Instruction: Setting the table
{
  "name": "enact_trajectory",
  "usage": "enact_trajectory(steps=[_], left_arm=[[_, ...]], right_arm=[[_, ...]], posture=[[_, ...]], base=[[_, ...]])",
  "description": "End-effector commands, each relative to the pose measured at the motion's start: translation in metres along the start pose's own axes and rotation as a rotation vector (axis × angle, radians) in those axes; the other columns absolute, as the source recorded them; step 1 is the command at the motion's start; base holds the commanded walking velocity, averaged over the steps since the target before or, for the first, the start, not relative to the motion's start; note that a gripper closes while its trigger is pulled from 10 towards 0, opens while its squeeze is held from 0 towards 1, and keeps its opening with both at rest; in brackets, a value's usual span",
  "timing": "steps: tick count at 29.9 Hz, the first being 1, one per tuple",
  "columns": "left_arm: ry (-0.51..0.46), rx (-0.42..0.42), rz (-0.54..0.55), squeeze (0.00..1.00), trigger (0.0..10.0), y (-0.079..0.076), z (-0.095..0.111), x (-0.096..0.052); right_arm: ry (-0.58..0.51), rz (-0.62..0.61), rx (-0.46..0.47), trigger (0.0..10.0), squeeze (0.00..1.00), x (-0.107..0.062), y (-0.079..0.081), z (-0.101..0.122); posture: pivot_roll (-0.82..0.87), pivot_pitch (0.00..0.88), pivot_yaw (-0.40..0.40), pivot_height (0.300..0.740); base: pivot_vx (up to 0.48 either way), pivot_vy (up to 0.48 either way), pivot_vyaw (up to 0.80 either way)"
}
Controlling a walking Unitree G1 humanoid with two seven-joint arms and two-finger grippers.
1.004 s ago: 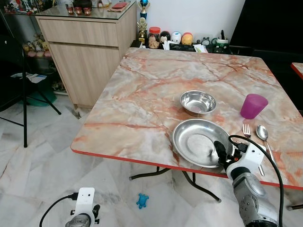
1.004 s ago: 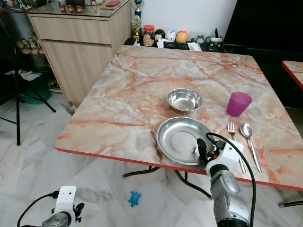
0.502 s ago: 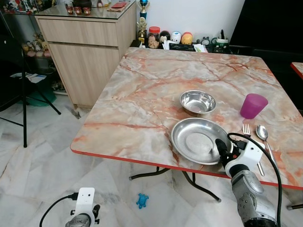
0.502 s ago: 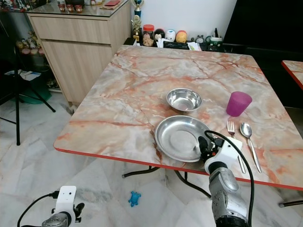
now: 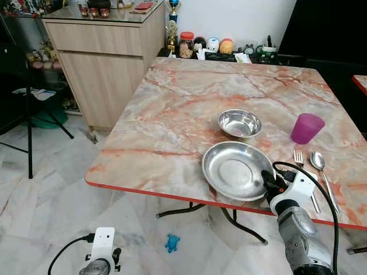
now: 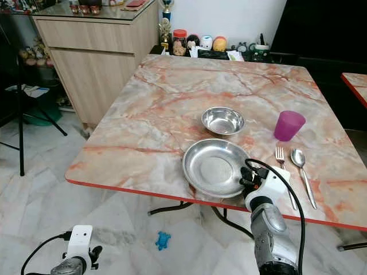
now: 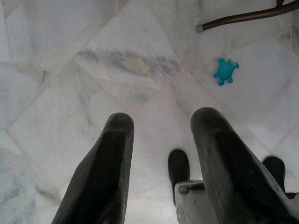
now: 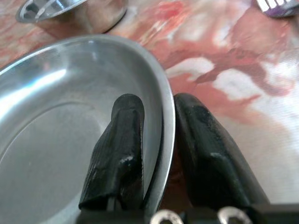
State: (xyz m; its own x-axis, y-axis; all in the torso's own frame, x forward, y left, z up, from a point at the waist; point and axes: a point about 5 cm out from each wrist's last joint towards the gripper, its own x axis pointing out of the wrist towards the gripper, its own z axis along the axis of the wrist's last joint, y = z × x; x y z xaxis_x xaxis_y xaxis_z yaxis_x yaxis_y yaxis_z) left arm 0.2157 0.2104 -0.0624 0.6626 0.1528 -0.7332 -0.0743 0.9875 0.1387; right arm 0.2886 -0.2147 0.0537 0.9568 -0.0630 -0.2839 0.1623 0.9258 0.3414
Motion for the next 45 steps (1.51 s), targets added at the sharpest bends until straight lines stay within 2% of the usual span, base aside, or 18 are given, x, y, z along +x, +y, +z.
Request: enact_trajectory(steps=[1, 3, 4, 5, 6, 10, 11, 12, 13, 19, 20, 21, 22, 37, 40, 42, 44, 45], left_arm=[[0.025, 0.012, -0.004, 0.00, 10.0, 0.000, -0.005, -0.001], [0.025, 0.012, -0.004, 0.00, 10.0, 0.000, -0.005, -0.001], [0.024, 0.012, -0.003, 0.00, 10.0, 0.000, -0.004, -0.001], [0.024, 0.012, -0.003, 0.00, 10.0, 0.000, -0.004, -0.001], [0.024, 0.012, -0.003, 0.00, 10.0, 0.000, -0.004, -0.001], [0.024, 0.012, -0.001, 0.00, 10.0, 0.000, -0.004, -0.001], [0.024, 0.012, -0.001, 0.00, 10.0, 0.000, -0.004, -0.001], [0.024, 0.012, -0.001, 0.00, 10.0, 0.000, -0.004, -0.001], [0.024, 0.013, -0.002, 0.00, 10.0, 0.000, -0.004, -0.001], [0.022, 0.017, -0.004, 0.00, 10.0, -0.001, -0.004, 0.000], [0.021, 0.019, -0.005, 0.00, 10.0, -0.001, -0.004, 0.000], [0.021, 0.019, -0.006, 0.00, 10.0, -0.001, -0.004, 0.000], [0.021, 0.020, -0.006, 0.00, 10.0, -0.001, -0.004, 0.000], [0.024, 0.022, -0.003, 0.00, 10.0, -0.001, -0.004, 0.000], [0.025, 0.020, -0.002, 0.00, 10.0, -0.001, -0.004, 0.000], [0.023, 0.022, 0.001, 0.00, 10.0, -0.001, -0.004, 0.000], [0.023, 0.023, 0.002, 0.00, 10.0, -0.001, -0.004, 0.000], [0.022, 0.023, 0.004, 0.00, 10.0, -0.001, -0.004, 0.000]], right_arm=[[0.035, -0.016, -0.002, 10.0, 0.00, -0.003, -0.003, -0.008], [0.038, -0.015, -0.001, 10.0, 0.00, -0.003, -0.003, -0.008], [0.041, -0.001, 0.002, 10.0, 0.18, -0.002, -0.001, -0.009], [0.041, 0.006, 0.004, 10.0, 0.18, -0.002, 0.000, -0.009], [0.039, 0.010, 0.006, 10.0, 1.00, -0.002, 0.000, -0.009], [0.035, -0.007, -0.007, 10.0, 1.00, -0.001, 0.000, -0.007], [0.036, -0.012, -0.008, 10.0, 0.55, -0.001, 0.000, -0.007], [0.036, -0.012, -0.008, 10.0, 0.55, -0.001, 0.000, -0.007], [0.039, -0.013, -0.013, 10.0, 0.00, -0.001, 0.000, -0.008], [0.053, -0.016, -0.011, 10.0, 0.00, -0.001, -0.001, -0.010], [0.055, -0.018, -0.006, 0.6, 0.00, -0.001, -0.001, -0.010], [0.056, -0.020, -0.004, 0.6, 0.00, -0.001, -0.001, -0.010], [0.063, -0.016, -0.004, 0.0, 0.00, 0.000, 0.000, -0.011], [0.058, 0.042, -0.007, 0.0, 0.00, 0.001, 0.010, -0.011], [0.021, 0.094, -0.002, 0.0, 0.00, 0.000, 0.017, -0.007], [-0.074, 0.173, 0.015, 0.0, 0.00, -0.002, 0.030, 0.005], [-0.107, 0.195, 0.021, 0.0, 0.00, -0.002, 0.035, 0.009], [-0.131, 0.206, 0.021, 0.8, 0.00, -0.003, 0.038, 0.012]], posture=[[0.02, 0.000, -0.028, 0.740], [0.02, 0.000, -0.029, 0.740], [0.02, 0.000, -0.029, 0.740], [0.02, 0.000, -0.029, 0.740], [0.02, 0.000, -0.030, 0.740], [0.02, 0.000, -0.030, 0.740], [0.02, 0.000, -0.030, 0.740], [0.02, 0.000, -0.030, 0.740], [0.02, 0.000, -0.030, 0.740], [0.02, 0.000, -0.030, 0.740], [0.02, 0.000, -0.030, 0.740], [0.02, 0.000, -0.030, 0.740], [0.02, 0.000, -0.030, 0.740], [0.02, 0.000, -0.032, 0.740], [0.02, 0.000, -0.032, 0.740], [0.02, 0.000, -0.032, 0.740], [0.02, 0.000, -0.033, 0.740], [0.02, 0.000, -0.032, 0.740]], base=[[0.000, 0.000, 0.00], [0.000, 0.000, 0.00], [0.000, 0.000, 0.00], [0.000, 0.000, 0.00], [0.000, 0.000, 0.00], [0.000, 0.000, 0.00], [0.000, 0.000, 0.00], [0.000, 0.000, 0.00], [0.000, 0.000, 0.00], [0.000, 0.000, 0.00], [0.000, 0.000, 0.00], [0.000, 0.000, 0.00], [0.000, 0.000, 0.00], [0.000, 0.000, 0.00], [0.000, 0.000, 0.00], [0.000, 0.000, 0.00], [0.000, 0.000, 0.00], [0.000, 0.000, 0.00]])
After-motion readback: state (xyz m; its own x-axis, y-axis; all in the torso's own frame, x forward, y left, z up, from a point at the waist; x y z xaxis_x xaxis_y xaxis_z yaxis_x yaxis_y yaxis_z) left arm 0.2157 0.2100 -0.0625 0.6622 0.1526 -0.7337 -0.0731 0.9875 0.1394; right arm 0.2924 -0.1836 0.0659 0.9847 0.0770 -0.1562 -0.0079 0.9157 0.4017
